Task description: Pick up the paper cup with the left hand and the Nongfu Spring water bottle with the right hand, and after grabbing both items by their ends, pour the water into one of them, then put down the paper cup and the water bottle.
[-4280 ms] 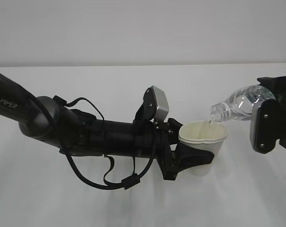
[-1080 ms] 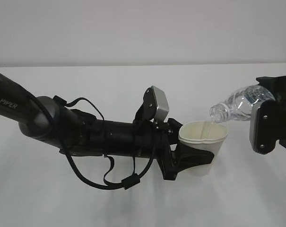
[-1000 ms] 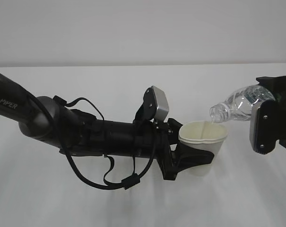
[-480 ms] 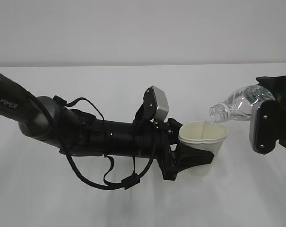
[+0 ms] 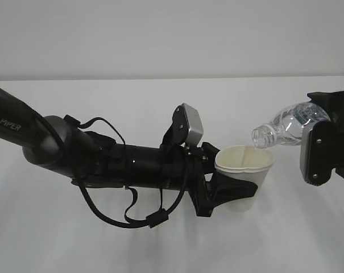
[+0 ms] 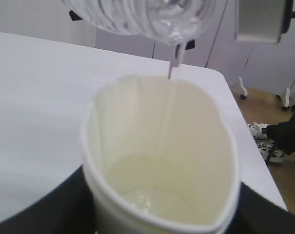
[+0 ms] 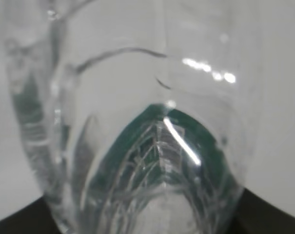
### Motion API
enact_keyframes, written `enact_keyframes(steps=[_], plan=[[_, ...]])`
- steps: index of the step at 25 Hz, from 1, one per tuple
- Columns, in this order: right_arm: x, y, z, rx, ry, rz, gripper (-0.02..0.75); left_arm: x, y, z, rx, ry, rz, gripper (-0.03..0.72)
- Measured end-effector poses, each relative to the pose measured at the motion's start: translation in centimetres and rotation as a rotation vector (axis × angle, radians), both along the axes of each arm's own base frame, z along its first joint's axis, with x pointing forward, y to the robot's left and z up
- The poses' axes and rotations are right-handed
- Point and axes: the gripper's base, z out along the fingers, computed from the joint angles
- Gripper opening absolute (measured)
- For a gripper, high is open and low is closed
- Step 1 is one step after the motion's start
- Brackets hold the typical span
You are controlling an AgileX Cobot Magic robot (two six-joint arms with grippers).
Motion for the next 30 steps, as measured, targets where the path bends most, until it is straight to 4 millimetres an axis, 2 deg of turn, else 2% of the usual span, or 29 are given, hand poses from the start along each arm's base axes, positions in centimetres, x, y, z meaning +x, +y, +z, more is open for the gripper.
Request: enact_keyframes(steps=[30], plan=[[0.00,0.01,0.00,-0.017,-0.003,0.007,0.403,0.00,0.00,0.00,0.000,0.000,0.000,0.424]])
